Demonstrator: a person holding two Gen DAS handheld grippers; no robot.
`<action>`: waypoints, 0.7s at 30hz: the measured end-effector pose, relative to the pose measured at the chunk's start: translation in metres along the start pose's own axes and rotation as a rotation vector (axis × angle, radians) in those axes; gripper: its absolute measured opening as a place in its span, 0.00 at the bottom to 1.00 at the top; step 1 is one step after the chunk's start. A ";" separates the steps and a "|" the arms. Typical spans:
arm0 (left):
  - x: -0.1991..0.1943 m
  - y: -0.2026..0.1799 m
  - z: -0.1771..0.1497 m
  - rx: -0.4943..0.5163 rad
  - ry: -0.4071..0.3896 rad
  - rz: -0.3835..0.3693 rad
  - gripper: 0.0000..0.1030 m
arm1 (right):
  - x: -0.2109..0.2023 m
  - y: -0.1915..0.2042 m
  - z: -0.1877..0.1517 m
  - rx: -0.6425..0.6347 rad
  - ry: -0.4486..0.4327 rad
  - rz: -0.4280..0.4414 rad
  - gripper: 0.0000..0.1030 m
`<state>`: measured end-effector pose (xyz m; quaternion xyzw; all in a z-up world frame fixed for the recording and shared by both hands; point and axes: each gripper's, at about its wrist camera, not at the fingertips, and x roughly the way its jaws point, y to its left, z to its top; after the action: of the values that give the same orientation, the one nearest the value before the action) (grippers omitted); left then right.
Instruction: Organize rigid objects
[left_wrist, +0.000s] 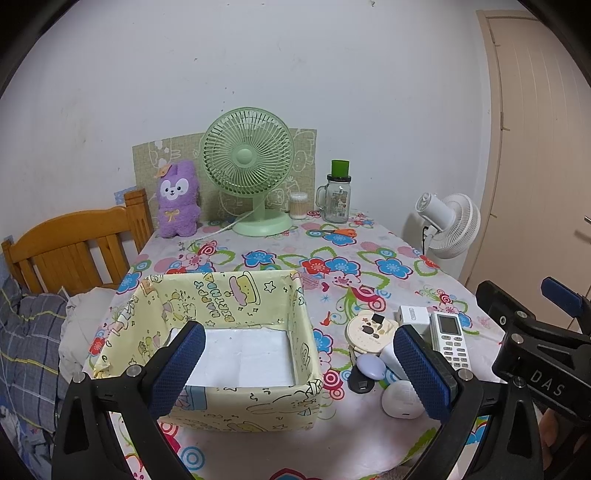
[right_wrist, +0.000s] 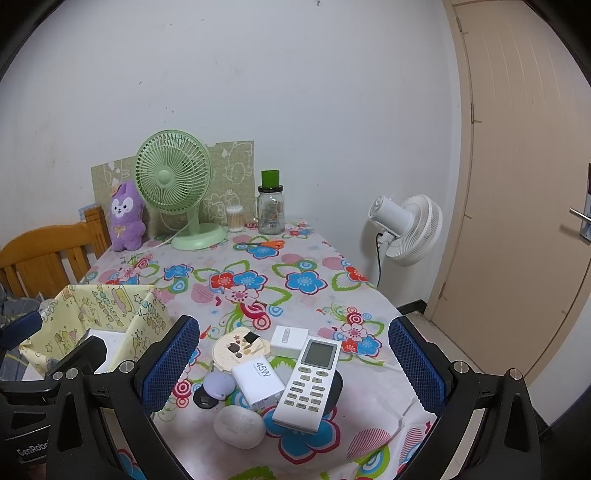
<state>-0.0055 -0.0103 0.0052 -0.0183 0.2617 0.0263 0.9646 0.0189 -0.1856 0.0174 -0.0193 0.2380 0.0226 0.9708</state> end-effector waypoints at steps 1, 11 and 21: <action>0.000 0.000 0.000 -0.001 0.003 -0.001 1.00 | 0.000 0.000 0.000 0.000 -0.001 -0.001 1.00; 0.006 -0.010 -0.005 0.000 0.026 -0.015 1.00 | 0.001 -0.004 -0.003 0.006 0.003 -0.026 1.00; 0.013 -0.023 -0.010 0.007 0.049 -0.027 0.98 | 0.004 -0.007 -0.005 0.008 0.013 -0.019 0.97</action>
<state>0.0019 -0.0333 -0.0097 -0.0192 0.2853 0.0120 0.9582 0.0201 -0.1930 0.0113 -0.0177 0.2440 0.0124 0.9695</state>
